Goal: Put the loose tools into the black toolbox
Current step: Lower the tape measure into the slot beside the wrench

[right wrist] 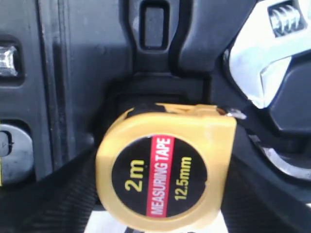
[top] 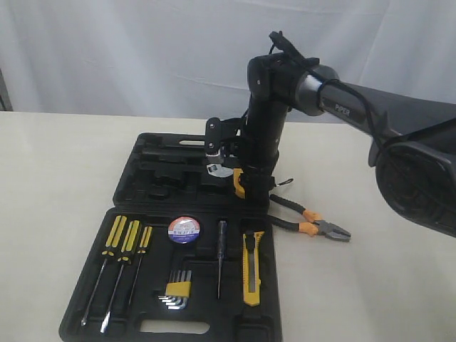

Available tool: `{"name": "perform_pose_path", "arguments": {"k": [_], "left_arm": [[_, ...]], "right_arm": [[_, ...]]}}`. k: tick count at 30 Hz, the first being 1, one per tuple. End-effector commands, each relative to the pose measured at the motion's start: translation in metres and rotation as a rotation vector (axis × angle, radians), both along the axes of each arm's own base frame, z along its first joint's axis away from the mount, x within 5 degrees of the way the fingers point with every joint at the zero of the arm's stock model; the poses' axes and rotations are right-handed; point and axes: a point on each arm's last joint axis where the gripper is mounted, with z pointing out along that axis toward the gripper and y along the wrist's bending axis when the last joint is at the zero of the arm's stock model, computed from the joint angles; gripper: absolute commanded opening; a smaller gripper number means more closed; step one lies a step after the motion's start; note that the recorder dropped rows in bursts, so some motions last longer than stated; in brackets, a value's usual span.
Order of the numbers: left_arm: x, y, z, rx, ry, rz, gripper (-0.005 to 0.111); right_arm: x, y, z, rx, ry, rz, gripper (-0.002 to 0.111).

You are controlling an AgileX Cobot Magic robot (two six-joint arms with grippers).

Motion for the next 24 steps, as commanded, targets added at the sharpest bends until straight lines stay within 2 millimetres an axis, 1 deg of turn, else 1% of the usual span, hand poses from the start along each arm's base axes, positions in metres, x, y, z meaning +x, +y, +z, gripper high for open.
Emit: {"name": "perform_pose_path", "arguments": {"k": [1,2,6,13,16,18,22,24], "left_arm": [[0.000,-0.001,0.000,-0.012,-0.008,-0.004,0.000],[0.000,-0.001,0.000,-0.012,-0.008,-0.004,0.000],[0.000,-0.001,0.000,-0.012,-0.008,-0.004,0.000],[0.000,-0.001,0.000,-0.012,-0.008,-0.004,0.000],[0.000,-0.001,0.000,-0.012,-0.008,-0.004,0.000],[0.000,-0.001,0.000,-0.012,-0.008,-0.004,0.000],[0.000,-0.001,0.000,-0.012,-0.008,-0.004,0.000],[0.000,-0.001,0.000,-0.012,-0.008,-0.004,0.000]], "right_arm": [[-0.001,0.000,0.001,-0.009,0.002,-0.003,0.061],[-0.001,0.000,0.002,-0.009,-0.001,-0.003,0.061],[-0.002,0.000,0.008,-0.008,-0.011,-0.006,0.073],[-0.002,0.000,0.010,-0.008,-0.015,-0.006,0.073],[-0.002,0.000,0.015,-0.007,-0.025,-0.006,0.073],[-0.003,0.002,0.024,0.013,-0.043,-0.010,0.073],[-0.007,0.003,0.051,0.058,-0.092,-0.021,0.073],[-0.008,0.004,0.061,0.072,-0.111,-0.022,0.071]]}}
